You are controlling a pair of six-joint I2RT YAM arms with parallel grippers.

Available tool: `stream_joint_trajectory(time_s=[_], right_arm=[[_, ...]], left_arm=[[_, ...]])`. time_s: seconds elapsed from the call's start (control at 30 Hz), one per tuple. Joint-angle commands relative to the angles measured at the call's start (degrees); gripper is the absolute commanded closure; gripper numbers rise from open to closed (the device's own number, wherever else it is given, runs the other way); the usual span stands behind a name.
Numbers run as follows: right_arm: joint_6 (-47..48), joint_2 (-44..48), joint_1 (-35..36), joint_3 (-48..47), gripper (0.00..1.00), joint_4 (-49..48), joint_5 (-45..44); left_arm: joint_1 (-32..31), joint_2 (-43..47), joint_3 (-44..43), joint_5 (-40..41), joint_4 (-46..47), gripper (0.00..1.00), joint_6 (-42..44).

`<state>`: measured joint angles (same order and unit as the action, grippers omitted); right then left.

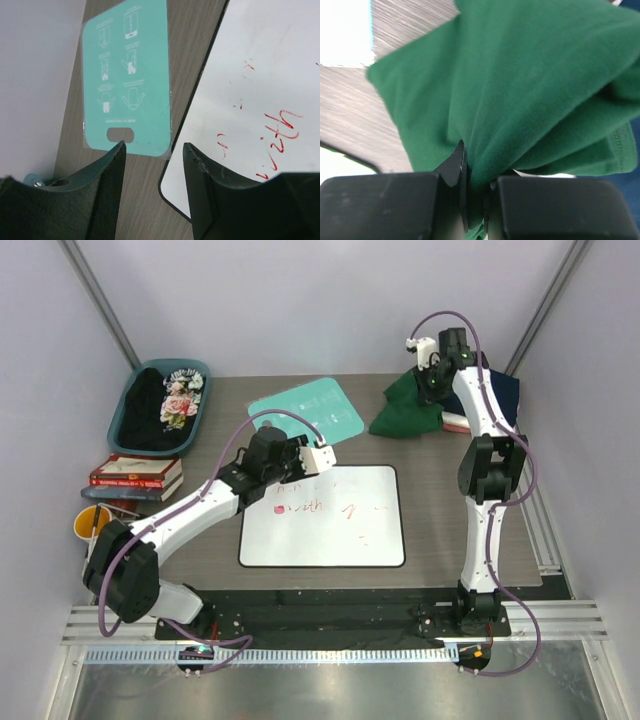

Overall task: Fold and stack the t-shirts
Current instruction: Put the neatly folded tshirt into the corner of the board with the right arm

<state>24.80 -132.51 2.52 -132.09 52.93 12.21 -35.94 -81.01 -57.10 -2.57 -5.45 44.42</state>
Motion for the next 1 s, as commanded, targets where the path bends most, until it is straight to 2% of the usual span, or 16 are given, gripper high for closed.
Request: stream_joint_trajectory(time_s=[0.0,0.23,0.6,0.87,0.97], right_arm=[[8.33,-0.38,0.81,-7.64,0.99,-0.28,-4.03],[15.80,-0.47,0.73,-9.59,0.99,-3.44,-7.54],[18.97,2.25,-0.85,-11.78,0.99,-12.83,-11.59],[20.82,3.92,-1.82,-14.42,0.99,-16.01,-11.94],[20.73,4.27,-4.54,-15.30,0.99,-16.63,-13.79]], left_arm=[[-0.09,0.95,0.41,-2.18,-1.67,0.50,0.66],[-0.18,0.33,0.15,-3.23,-1.40,0.50,0.31],[-0.09,-0.20,0.32,-4.46,-1.40,0.49,0.31],[-0.18,-1.25,-0.73,-5.60,-1.49,0.49,0.75],[-0.27,-1.78,-1.17,-5.87,-1.49,0.49,1.01]])
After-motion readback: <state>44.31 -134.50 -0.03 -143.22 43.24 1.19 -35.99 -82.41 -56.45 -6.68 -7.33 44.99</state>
